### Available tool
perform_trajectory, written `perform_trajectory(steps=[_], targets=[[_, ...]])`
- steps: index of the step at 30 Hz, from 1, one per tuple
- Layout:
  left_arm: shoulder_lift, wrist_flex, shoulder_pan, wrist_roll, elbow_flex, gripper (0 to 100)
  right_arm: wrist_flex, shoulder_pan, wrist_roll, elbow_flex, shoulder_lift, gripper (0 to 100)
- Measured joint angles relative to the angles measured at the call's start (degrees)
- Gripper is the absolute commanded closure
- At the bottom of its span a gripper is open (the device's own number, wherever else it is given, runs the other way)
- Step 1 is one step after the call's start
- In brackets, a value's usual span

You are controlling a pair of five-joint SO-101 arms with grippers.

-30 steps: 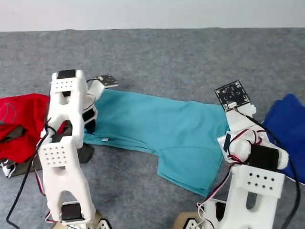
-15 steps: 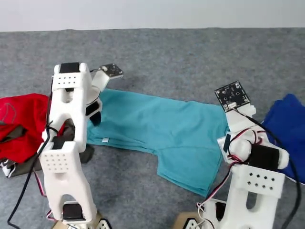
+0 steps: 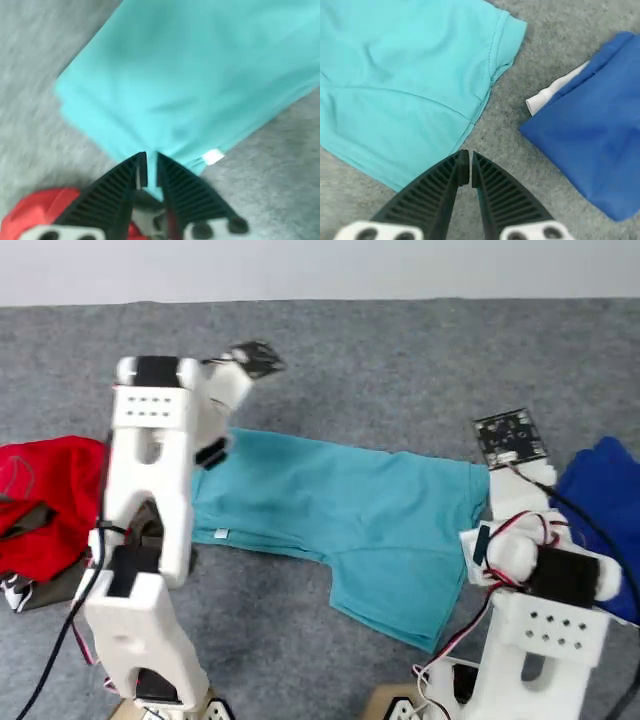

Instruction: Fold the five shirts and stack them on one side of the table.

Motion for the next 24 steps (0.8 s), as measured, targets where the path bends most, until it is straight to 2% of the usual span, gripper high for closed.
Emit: perform_trajectory(steps=[7,13,20,24], targets=[[-1.8,0.0,14.9,6.1,7.1,98,8.3,0.0,-5.5,-18.3,-0.1,98.0],[-1.8,-1.4,27.8,10.5,9.9,85,8.4,3.1,-6.8,-32.3,-1.2,98.0],[-1.8,-5.9,37.0,13.4,12.3,81,8.5,11.1,-6.2,-35.4,-1.8,98.0],[-1.8,-9.2,42.9,13.8,18.0,80,8.5,12.7,-5.5,-35.4,-2.6,98.0]])
